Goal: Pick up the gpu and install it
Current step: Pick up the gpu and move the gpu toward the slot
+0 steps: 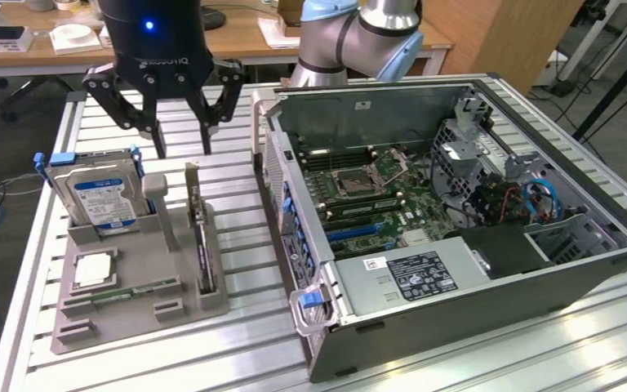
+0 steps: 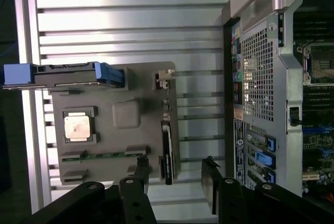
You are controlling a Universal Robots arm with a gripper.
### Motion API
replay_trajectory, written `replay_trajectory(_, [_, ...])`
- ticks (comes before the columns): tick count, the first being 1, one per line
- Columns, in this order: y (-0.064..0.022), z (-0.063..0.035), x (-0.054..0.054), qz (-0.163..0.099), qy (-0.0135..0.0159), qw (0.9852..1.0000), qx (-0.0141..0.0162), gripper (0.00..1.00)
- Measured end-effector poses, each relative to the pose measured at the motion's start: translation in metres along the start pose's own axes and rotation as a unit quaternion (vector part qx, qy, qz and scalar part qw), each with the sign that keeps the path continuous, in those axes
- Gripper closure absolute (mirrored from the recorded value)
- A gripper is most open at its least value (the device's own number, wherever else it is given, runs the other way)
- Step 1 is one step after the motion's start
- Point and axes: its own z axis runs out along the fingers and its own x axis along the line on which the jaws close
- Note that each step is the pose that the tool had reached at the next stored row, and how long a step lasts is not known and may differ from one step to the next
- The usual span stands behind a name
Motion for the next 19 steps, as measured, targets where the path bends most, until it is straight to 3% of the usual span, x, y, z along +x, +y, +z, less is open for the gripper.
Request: replay_trajectory(19, [-0.0030,0.0153,-0.006,0.000,0.0000,1.0000,0.0000,0.47])
